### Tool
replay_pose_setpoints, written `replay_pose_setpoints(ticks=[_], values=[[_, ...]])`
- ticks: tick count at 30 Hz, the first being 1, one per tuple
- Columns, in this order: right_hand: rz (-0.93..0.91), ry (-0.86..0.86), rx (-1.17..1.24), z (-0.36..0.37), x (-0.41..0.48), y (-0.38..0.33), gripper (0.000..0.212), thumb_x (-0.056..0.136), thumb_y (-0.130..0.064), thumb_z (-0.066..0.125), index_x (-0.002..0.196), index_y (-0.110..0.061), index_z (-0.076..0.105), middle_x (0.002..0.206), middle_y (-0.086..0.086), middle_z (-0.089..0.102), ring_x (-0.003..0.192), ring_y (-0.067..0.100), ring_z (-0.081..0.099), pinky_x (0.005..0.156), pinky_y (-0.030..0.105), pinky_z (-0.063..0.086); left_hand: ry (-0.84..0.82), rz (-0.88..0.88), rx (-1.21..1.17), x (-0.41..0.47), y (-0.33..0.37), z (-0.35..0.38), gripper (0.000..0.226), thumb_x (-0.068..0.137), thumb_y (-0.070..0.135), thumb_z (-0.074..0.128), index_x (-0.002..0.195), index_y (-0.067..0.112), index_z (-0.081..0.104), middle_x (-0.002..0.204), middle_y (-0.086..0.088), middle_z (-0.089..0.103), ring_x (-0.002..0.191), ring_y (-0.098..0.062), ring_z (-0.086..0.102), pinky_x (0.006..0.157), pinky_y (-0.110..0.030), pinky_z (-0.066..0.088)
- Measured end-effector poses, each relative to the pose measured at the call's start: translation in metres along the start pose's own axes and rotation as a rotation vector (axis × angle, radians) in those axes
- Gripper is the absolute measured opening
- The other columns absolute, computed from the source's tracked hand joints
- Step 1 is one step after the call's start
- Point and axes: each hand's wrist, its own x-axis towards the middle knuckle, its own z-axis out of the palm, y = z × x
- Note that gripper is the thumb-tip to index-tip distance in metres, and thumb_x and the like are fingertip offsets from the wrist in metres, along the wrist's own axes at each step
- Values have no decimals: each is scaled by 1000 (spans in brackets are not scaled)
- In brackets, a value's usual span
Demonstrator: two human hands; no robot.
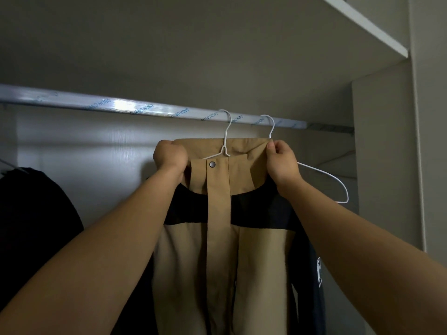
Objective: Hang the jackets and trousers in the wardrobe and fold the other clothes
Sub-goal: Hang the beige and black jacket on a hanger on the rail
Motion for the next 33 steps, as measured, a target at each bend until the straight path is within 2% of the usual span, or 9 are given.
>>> replay_pose_setpoints(ticks=[3, 5, 9, 12, 15, 19, 22, 27, 33], values=[[-11, -104, -49, -11, -5, 3, 31, 105, -40, 42, 86, -22, 57, 83, -2, 60, 80, 17, 57, 73, 34, 47, -16, 83, 77, -9, 2, 0, 30, 95, 9, 42, 117, 11, 63, 122, -10, 64, 101, -30, 61, 81, -30, 48], [-43, -162, -152, -18, -8, 3, 41, 106, -45, 35, 94, -17, 62, 94, 2, 66, 90, 22, 61, 83, 38, 49, 9, 263, 149, -22, 3, 3, 28, 94, 10, 47, 117, 18, 60, 124, -5, 62, 110, -29, 59, 92, -36, 50], [-134, -248, -572, -41, -14, 9, 44, 108, -40, 28, 79, -20, 54, 86, 3, 57, 82, 24, 52, 76, 35, 39, 21, 684, 399, -48, 16, 18, 28, 99, 26, 48, 122, 21, 63, 125, -2, 65, 119, -26, 55, 104, -42, 41], [-164, -383, -742, -56, -23, 15, 38, 104, -28, 37, 72, -22, 54, 82, 5, 60, 87, 30, 62, 73, 34, 42, -112, 551, 515, -56, 31, 32, 39, 104, 40, 38, 129, 19, 61, 122, -8, 68, 113, -33, 61, 95, -42, 49], [-260, -417, -790, -70, -34, 13, 28, 100, -17, 42, 104, -20, 70, 102, 8, 70, 96, 32, 64, 80, 39, 52, -157, 461, 642, -60, 35, 41, 43, 105, 43, 38, 102, 15, 70, 101, -12, 70, 87, -31, 61, 64, -31, 43], [-333, -413, -606, -80, -57, 1, 29, 103, -20, 46, 118, -24, 72, 112, 0, 73, 102, 21, 66, 83, 33, 50, -157, 486, 684, -61, 34, 32, 41, 104, 43, 41, 94, 18, 72, 94, -10, 71, 92, -35, 63, 82, -38, 55], [-357, -471, -479, -71, -78, -16, 27, 104, -25, 48, 118, -28, 72, 112, -7, 73, 101, 12, 64, 78, 22, 42, -111, 448, 665, -62, 33, 10, 40, 102, 41, 36, 91, 20, 67, 92, -8, 69, 88, -34, 63, 83, -43, 56], [-521, -536, -397, -33, -116, -54, 27, 104, -26, 47, 104, -20, 73, 98, -1, 74, 90, 17, 65, 80, 34, 50, -8, 392, 575, -49, 20, -46, 39, 97, 41, 33, 85, 21, 64, 86, -5, 64, 81, -30, 62, 79, -43, 57], [-584, -577, -356, 9, -139, -70, 27, 104, -21, 44, 93, -13, 67, 83, 6, 69, 77, 24, 61, 71, 37, 48, 121, 445, 561, -40, 4, -95, 37, 106, 36, 37, 86, 17, 61, 84, -5, 63, 82, -28, 61, 74, -42, 54]])
